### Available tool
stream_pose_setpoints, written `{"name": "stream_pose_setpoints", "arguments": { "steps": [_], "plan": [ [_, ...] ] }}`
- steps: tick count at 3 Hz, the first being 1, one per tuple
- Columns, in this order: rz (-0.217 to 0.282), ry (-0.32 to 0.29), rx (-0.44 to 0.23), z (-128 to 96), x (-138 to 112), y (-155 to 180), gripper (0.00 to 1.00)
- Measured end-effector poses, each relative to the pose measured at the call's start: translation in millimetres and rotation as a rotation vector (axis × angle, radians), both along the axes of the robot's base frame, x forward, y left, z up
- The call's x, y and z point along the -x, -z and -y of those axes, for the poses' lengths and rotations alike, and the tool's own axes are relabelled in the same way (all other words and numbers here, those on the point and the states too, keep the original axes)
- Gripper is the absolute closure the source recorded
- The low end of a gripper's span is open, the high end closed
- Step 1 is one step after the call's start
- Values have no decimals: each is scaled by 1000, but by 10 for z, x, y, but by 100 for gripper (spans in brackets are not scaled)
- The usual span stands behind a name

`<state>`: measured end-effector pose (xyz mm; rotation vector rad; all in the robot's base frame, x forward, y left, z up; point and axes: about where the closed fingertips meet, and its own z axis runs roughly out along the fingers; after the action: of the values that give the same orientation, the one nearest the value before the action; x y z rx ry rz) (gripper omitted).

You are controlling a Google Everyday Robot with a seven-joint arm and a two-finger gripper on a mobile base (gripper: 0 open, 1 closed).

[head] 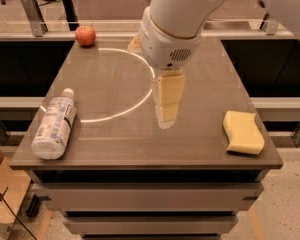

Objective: Pick blue plastic bottle

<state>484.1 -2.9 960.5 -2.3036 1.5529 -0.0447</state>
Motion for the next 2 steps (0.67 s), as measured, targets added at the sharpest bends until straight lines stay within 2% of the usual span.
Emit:
{"name": "stream_pose_setpoints", "arguments": {
  "steps": [1,2],
  "plan": [
    [48,-156,5,-524,-135,95,0],
    [39,-260,-35,-1063,-244,192,0]
  ]
}}
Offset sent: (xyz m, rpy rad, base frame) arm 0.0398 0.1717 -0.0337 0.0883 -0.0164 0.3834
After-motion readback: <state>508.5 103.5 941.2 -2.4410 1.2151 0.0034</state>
